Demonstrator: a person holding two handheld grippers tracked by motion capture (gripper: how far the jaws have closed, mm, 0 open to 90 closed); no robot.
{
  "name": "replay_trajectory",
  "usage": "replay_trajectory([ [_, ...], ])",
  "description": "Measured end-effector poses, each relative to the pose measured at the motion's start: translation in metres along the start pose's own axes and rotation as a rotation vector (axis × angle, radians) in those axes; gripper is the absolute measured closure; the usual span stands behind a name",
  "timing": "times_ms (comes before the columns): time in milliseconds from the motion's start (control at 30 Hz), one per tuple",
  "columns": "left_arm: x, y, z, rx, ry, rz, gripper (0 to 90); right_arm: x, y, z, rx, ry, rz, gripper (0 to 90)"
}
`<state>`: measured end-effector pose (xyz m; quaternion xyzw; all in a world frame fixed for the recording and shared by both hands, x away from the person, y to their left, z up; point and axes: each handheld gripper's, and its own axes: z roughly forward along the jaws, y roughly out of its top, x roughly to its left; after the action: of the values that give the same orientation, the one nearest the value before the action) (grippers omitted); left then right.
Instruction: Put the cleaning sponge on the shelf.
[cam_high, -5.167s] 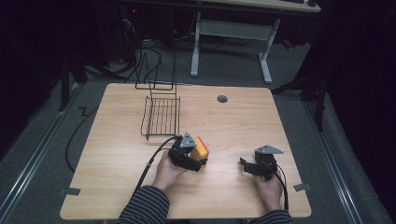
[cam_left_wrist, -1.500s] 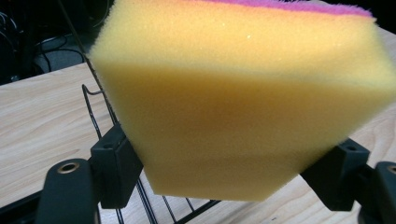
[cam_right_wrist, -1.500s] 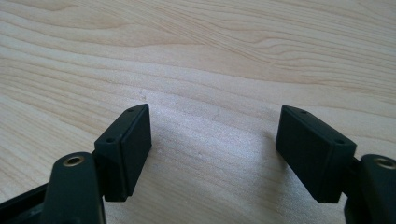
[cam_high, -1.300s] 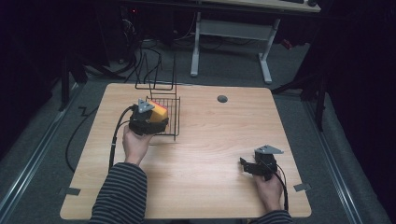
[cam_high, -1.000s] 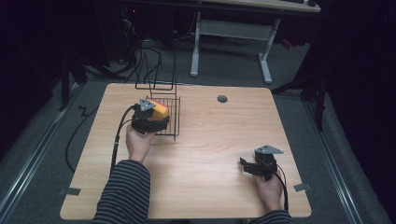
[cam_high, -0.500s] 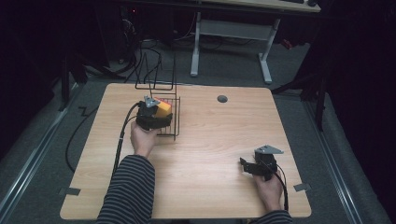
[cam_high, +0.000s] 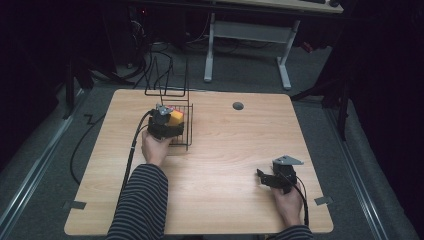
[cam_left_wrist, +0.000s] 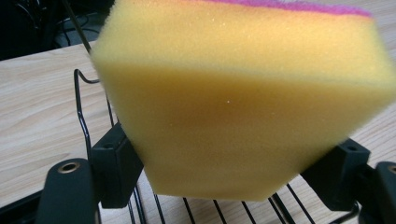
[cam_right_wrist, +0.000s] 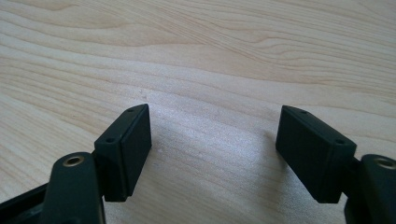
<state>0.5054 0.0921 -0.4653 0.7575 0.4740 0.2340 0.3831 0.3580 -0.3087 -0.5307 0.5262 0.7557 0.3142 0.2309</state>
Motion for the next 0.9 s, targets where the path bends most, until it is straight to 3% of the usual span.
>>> replay_trajectory([
  [333, 0.0002, -0.0019, 0.0049, 0.009, 0.001, -0.007, 23.3, 0.0002, 0.0000, -0.0002, 0.001, 0.002, 0.001, 26.9],
  [900, 0.0059, -0.0032, 0.0072, 0.027, -0.035, -0.044, 18.3, 0.0000, -0.0001, -0.0001, 0.000, 0.002, -0.002, 26.9],
])
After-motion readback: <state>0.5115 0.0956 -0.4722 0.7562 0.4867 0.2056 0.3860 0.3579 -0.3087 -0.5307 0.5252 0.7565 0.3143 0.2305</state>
